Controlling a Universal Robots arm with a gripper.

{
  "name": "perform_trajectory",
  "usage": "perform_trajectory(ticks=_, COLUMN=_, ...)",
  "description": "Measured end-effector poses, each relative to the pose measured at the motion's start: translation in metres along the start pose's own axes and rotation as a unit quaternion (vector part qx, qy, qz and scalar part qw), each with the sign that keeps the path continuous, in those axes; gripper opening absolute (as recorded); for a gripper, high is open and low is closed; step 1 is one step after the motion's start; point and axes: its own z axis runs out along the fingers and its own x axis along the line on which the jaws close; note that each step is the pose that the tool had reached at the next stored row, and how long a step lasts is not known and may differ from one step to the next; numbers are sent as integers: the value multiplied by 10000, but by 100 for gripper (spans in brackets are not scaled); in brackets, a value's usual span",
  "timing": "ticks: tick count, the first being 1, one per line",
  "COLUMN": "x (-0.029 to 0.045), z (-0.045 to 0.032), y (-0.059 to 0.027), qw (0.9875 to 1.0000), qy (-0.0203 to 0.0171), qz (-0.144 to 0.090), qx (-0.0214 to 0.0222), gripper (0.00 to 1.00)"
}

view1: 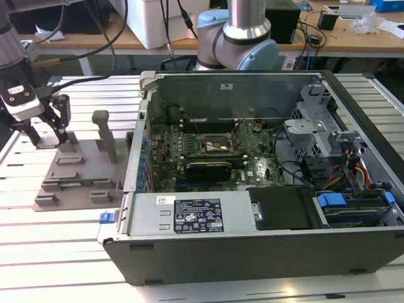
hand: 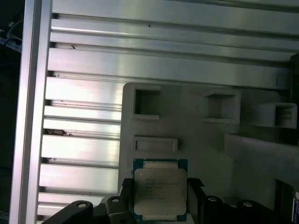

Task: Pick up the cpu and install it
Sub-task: 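Pick up the cpu and move it towards the insertion slot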

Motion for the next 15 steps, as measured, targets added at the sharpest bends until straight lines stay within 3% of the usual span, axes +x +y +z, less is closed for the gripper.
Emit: perform_trajectory(ticks=15, x=-8, z=-337, y=0, qw=10000, qy=0, qz=0, qx=0, gripper=55)
